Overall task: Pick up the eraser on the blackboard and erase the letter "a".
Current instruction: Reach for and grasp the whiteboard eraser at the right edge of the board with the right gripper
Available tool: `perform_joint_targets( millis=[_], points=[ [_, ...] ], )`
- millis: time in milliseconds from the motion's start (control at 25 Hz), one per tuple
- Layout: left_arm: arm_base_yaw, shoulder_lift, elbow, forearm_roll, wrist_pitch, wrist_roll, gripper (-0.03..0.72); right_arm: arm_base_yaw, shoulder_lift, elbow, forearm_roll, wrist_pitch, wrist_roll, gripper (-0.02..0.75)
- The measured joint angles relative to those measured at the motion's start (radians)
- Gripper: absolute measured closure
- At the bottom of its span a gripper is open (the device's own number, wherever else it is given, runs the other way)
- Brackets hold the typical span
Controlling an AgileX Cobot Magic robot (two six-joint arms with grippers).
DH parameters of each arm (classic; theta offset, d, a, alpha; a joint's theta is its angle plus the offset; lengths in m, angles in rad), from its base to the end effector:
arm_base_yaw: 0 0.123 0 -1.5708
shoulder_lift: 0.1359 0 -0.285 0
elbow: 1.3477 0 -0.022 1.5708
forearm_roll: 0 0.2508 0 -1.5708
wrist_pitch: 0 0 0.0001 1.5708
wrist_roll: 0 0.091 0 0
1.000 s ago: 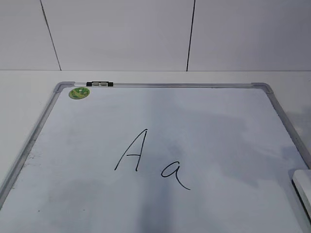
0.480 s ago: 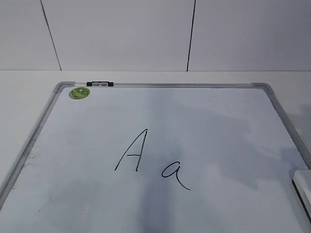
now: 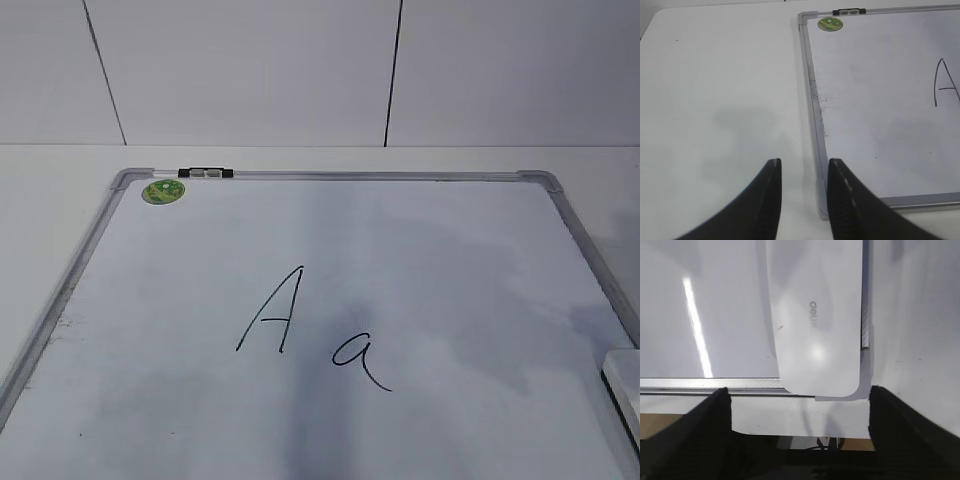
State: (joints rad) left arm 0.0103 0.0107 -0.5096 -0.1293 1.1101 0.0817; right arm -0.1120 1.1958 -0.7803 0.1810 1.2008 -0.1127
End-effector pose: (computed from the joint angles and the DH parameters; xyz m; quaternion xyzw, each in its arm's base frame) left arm -0.0067 -0.0106 0.2766 0.0349 0.8636 -0.0415 0.5012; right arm 0.1817 -0.0051 0.2502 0.0306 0.9957 0.0821 0.0301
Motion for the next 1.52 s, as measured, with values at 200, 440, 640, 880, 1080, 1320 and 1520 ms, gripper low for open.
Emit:
perform_joint_targets(
  millis=[200, 440, 640, 880, 1080, 1320, 1520],
  points=[
    [0.0, 0.0, 0.0, 0.0, 0.0, 0.0, 0.453, 0.012, 0.042, -0.002, -0.036, -0.002, 0.0, 0.058],
    [0.0, 0.0, 0.0, 0.0, 0.0, 0.0, 0.453, 0.076, 0.063, -0.004, -0.12, -0.015, 0.0, 0.06],
    [0.0, 0.0, 0.0, 0.0, 0.0, 0.0, 0.454, 0.08, 0.065, -0.008, -0.133, -0.046, 0.01, 0.062],
    [0.0, 0.0, 0.0, 0.0, 0.0, 0.0, 0.454, 0.081, 0.093, -0.008, -0.131, -0.07, 0.02, 0.062],
    [0.0, 0.0, 0.0, 0.0, 0.0, 0.0, 0.454, 0.081, 0.125, -0.008, -0.114, -0.105, 0.025, 0.062],
    [0.0, 0.0, 0.0, 0.0, 0.0, 0.0, 0.454, 0.081, 0.172, -0.008, -0.105, -0.126, 0.028, 0.062],
    [0.0, 0.0, 0.0, 0.0, 0.0, 0.0, 0.454, 0.082, 0.184, -0.008, -0.102, -0.143, 0.03, 0.063]
  ],
)
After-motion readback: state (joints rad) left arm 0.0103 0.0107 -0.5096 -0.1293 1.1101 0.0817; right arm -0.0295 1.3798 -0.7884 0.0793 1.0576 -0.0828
